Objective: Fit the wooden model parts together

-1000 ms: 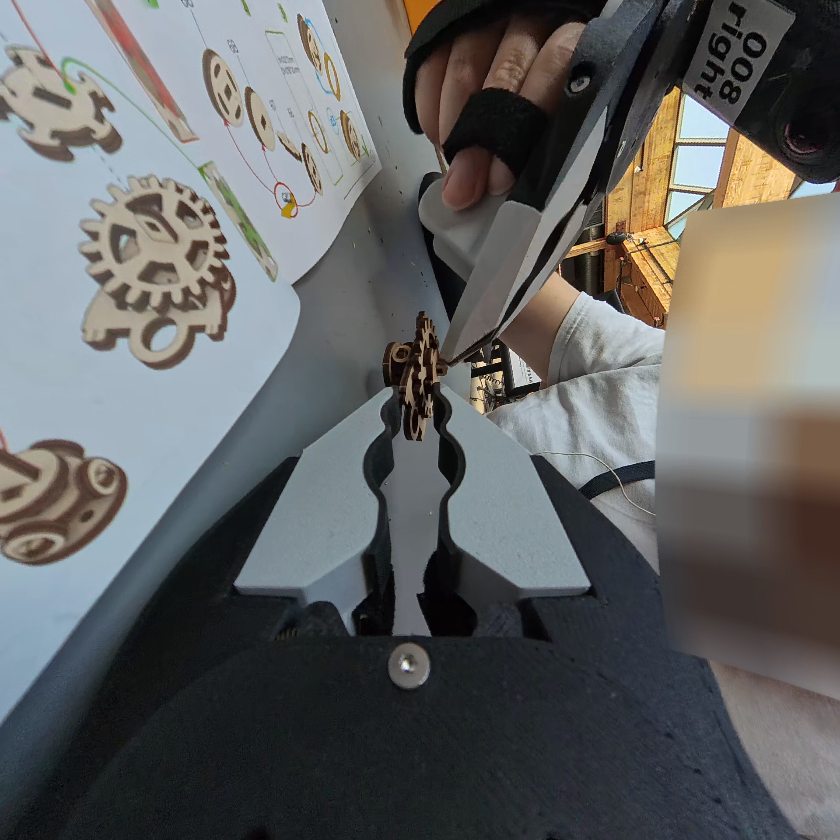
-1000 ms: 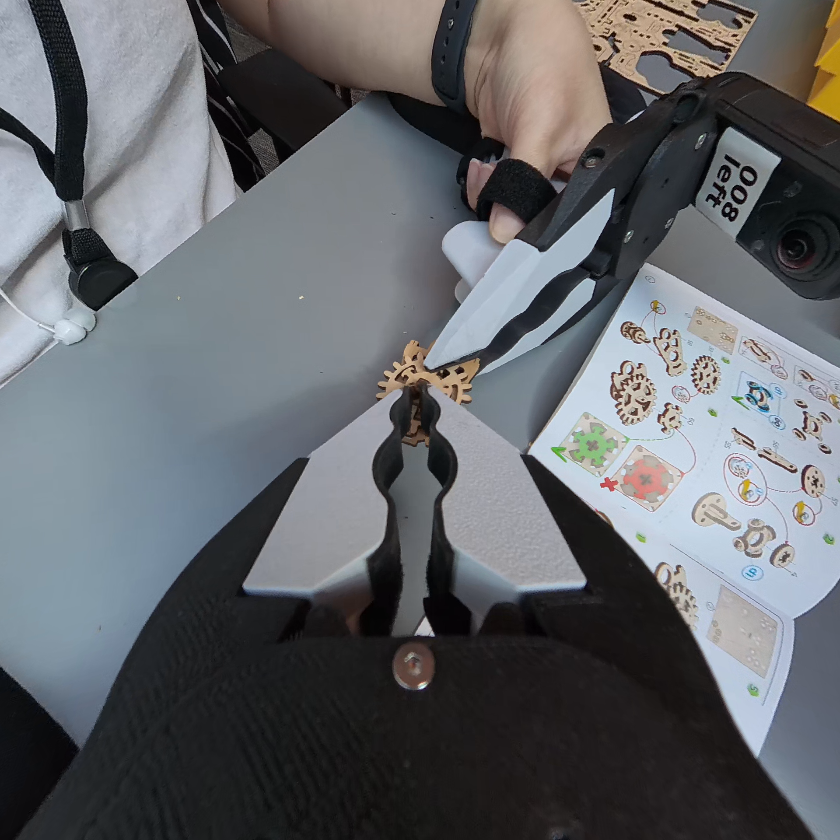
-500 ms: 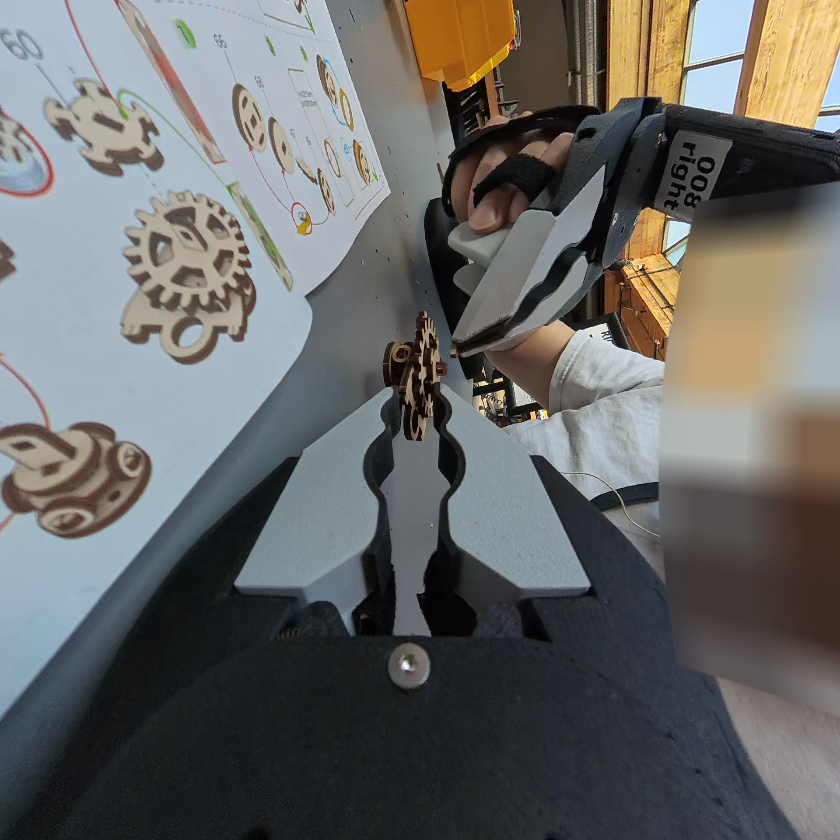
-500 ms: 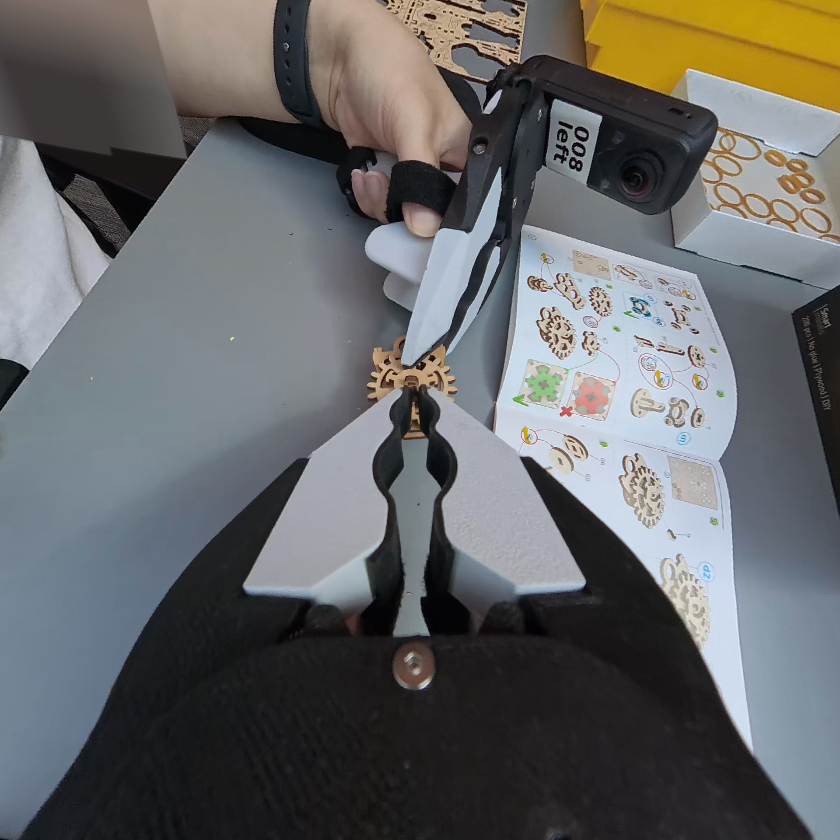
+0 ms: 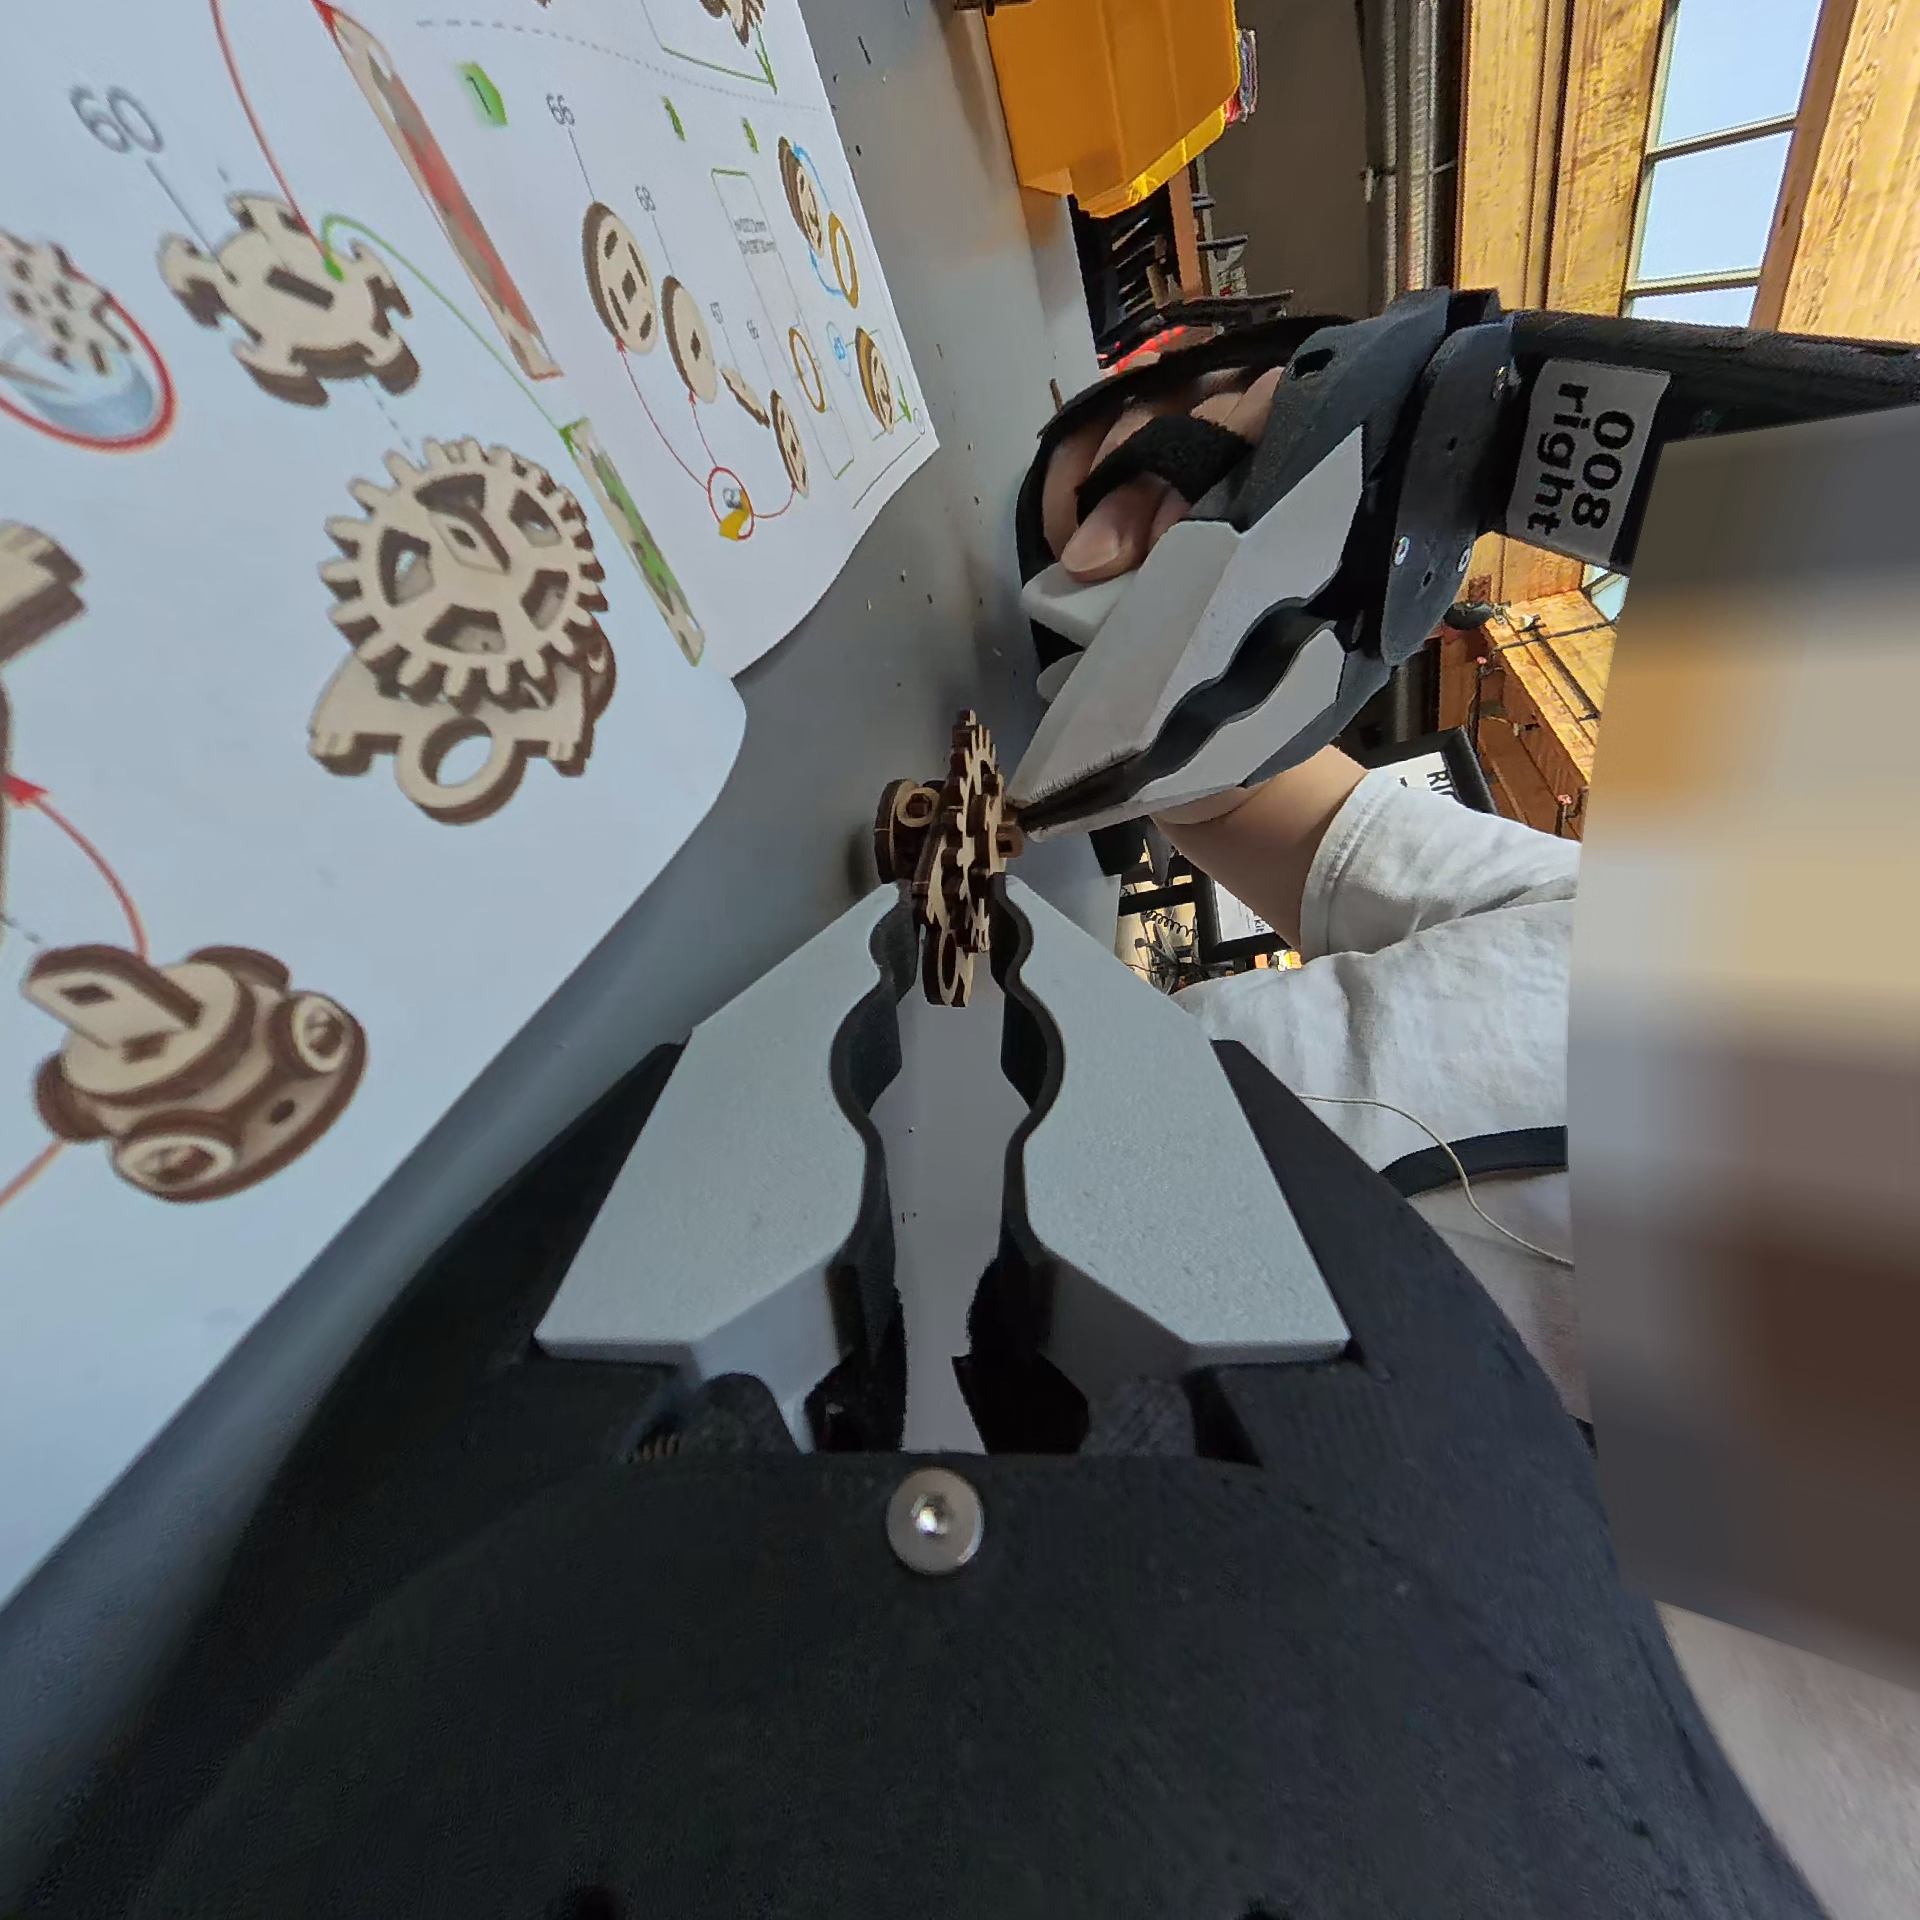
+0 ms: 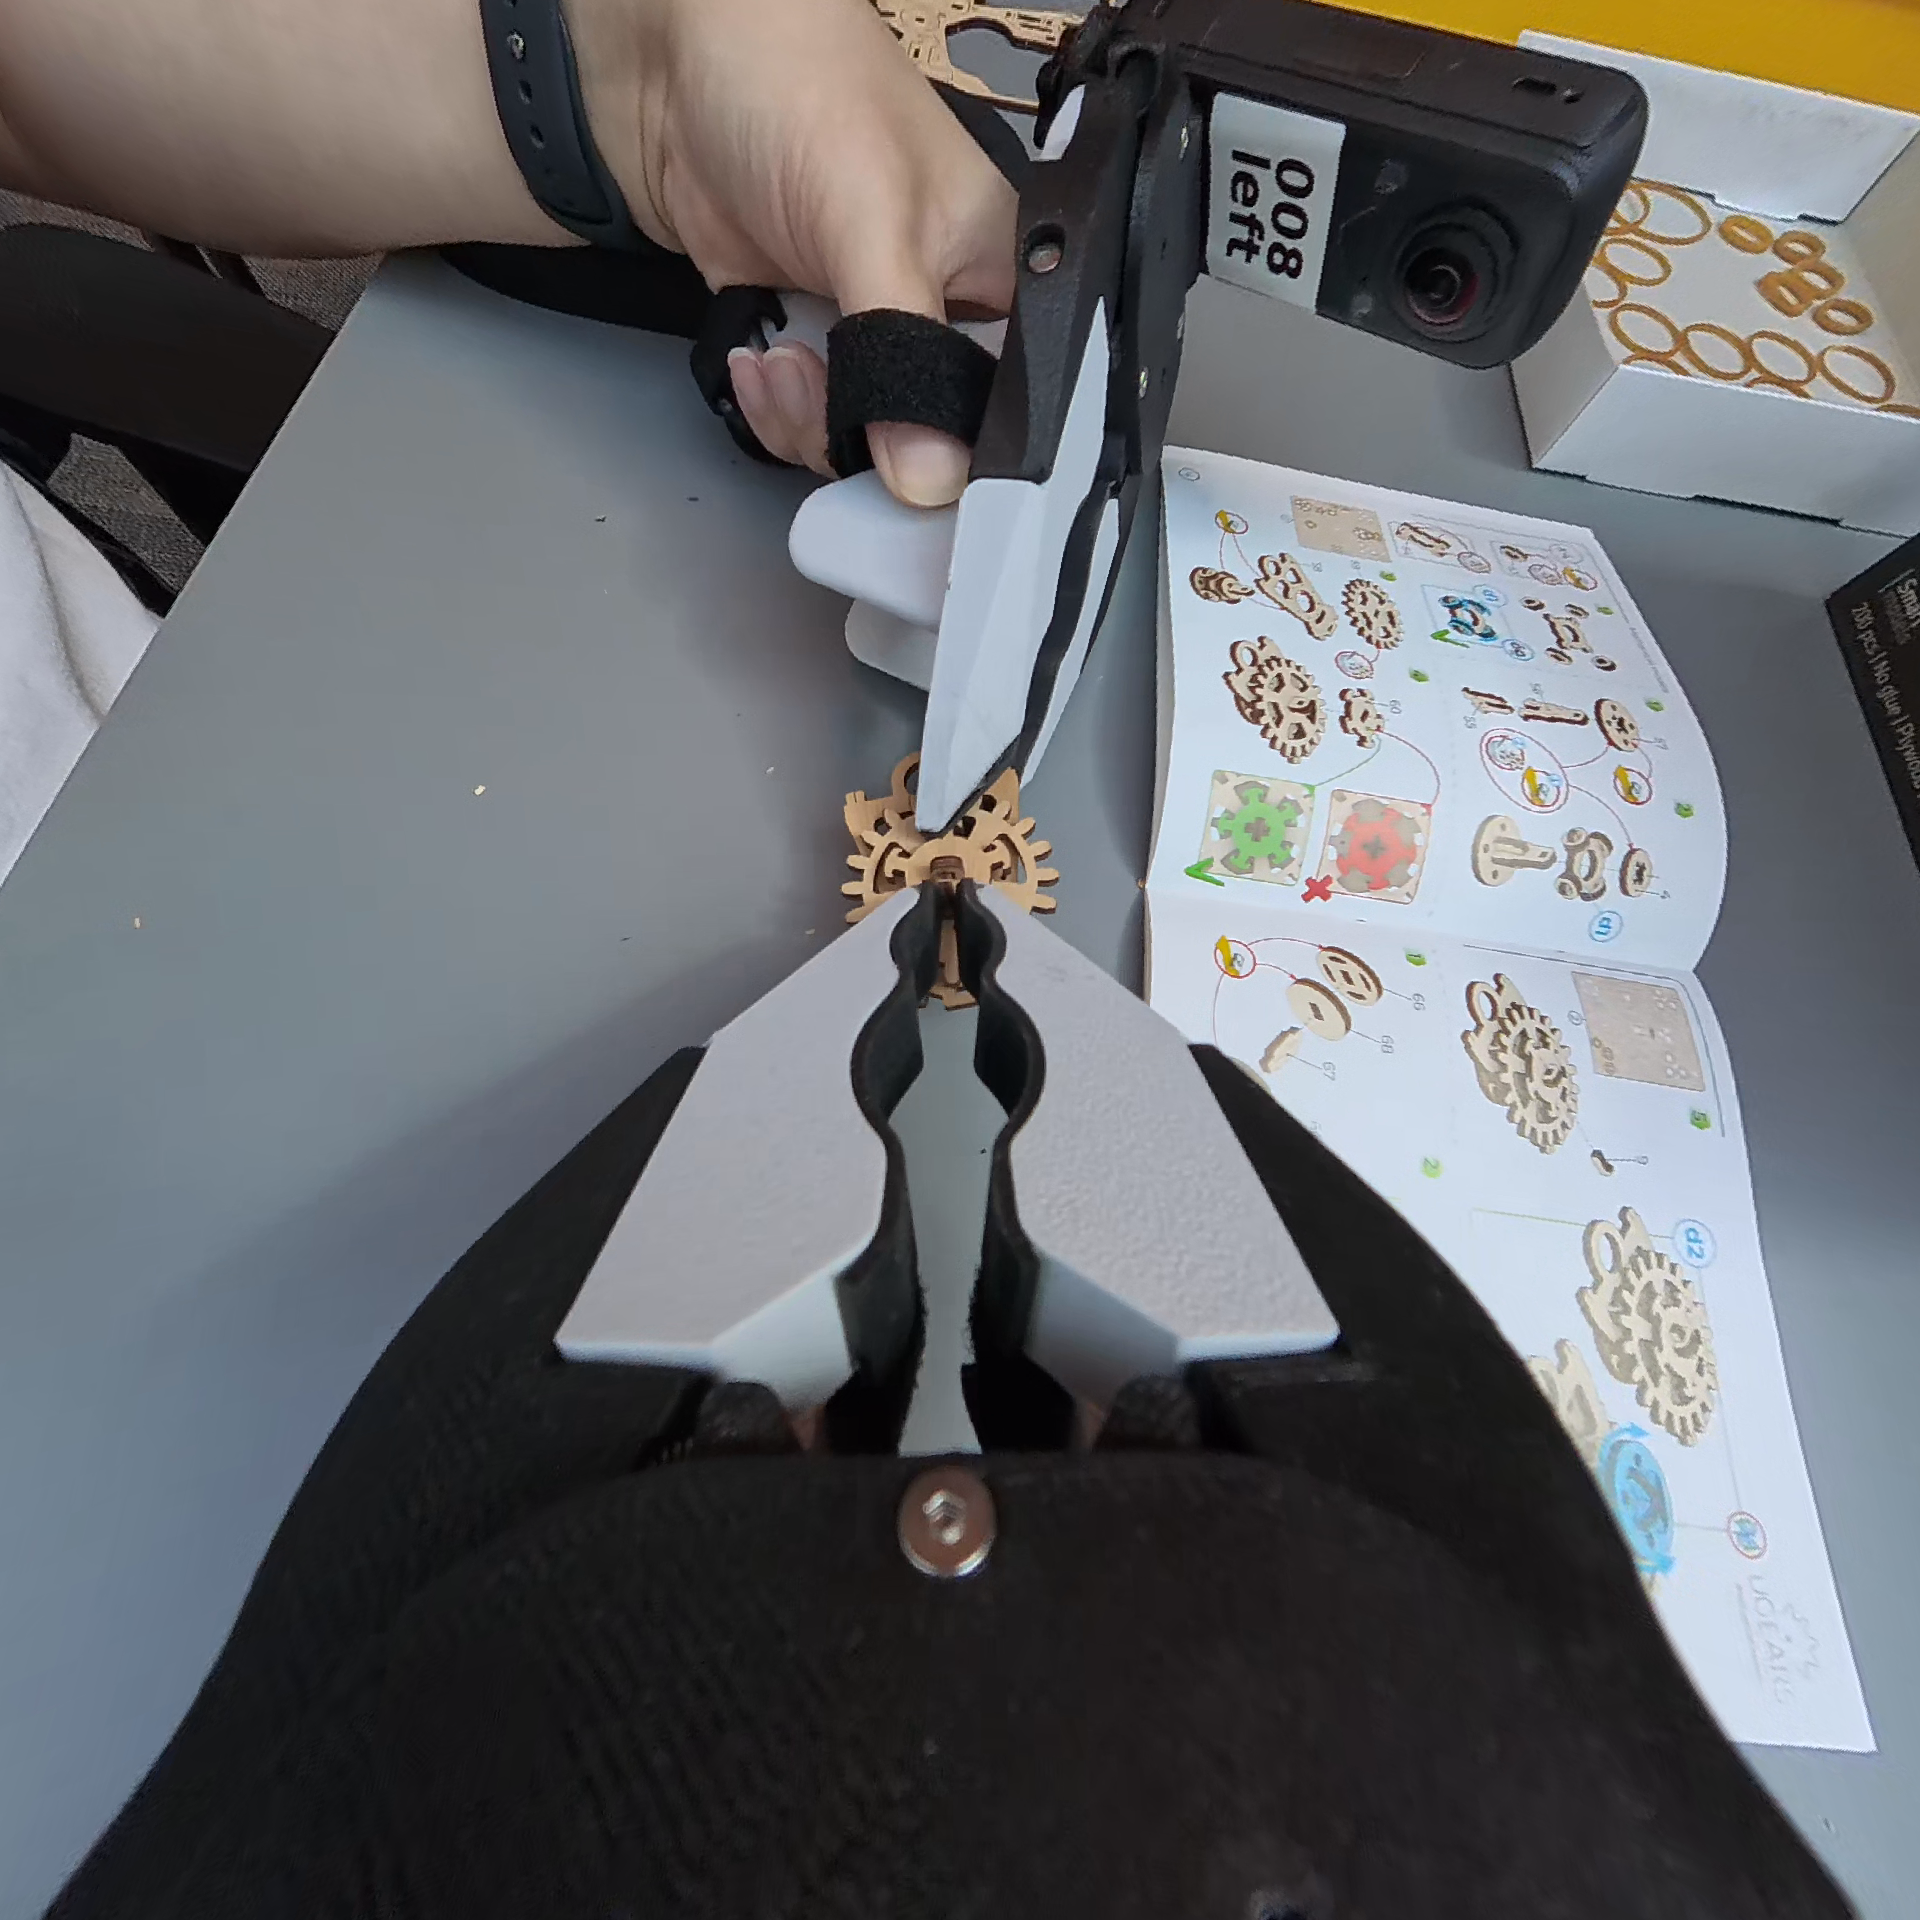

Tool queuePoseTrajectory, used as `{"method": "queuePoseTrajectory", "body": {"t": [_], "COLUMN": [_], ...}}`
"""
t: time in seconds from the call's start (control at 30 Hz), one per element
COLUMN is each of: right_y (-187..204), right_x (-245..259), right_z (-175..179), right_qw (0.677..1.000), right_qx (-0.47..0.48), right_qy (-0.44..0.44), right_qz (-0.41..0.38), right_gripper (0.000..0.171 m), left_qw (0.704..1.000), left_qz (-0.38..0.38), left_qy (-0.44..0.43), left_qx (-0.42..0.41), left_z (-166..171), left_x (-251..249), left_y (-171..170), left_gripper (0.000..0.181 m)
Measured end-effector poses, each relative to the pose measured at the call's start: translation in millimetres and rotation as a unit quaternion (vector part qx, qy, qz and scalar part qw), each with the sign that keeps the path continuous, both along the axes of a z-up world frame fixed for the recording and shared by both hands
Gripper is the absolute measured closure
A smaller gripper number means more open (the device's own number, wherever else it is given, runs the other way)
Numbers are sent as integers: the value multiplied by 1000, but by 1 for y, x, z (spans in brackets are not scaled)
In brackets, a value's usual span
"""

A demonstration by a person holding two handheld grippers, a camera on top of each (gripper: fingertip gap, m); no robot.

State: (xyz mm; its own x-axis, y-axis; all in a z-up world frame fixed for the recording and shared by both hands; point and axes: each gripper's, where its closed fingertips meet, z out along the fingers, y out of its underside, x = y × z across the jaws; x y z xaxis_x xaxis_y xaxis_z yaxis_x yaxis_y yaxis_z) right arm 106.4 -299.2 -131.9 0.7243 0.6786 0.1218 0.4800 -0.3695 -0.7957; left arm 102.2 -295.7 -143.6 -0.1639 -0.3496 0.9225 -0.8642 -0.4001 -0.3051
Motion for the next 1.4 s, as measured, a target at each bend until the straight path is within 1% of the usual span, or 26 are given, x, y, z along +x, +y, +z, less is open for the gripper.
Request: {"method": "queuePoseTrajectory", "body": {"t": [0.2, 0.4, 0.5, 0.67, 0.83, 0.93, 1.2, 1.4], "right_y": [2, 1, 1, 1, 1, 1, 1, -1], "right_x": [2, -1, -1, -2, -2, -4, -2, -2], "right_z": [-1, -3, -3, -3, -4, -4, -4, -2], "right_qw": [999, 1000, 999, 996, 998, 997, 999, 998], "right_qx": [-6, 12, 26, 60, 50, 55, 44, 59], "right_qy": [26, 26, 8, -50, -21, -32, -20, -24], "right_qz": [-19, -13, -23, -37, -36, -36, -23, -21], "right_gripper": [170, 170, 170, 170, 170, 170, 169, 169], "left_qw": [1000, 1000, 1000, 1000, 1000, 1000, 1000, 1000], "left_qz": [4, 3, 4, 3, 4, 2, 0, -5], "left_qy": [3, 10, 11, 11, 10, 9, 5, 1], "left_qx": [4, 13, 13, 13, 14, 16, 16, 11], "left_z": [-1, -3, -3, -4, -4, -4, -4, -3], "left_x": [0, 0, 0, 0, 0, -1, -1, -2], "left_y": [1, 1, 1, 1, 1, 1, 0, -1], "left_gripper": [170, 170, 170, 170, 170, 170, 170, 170]}}
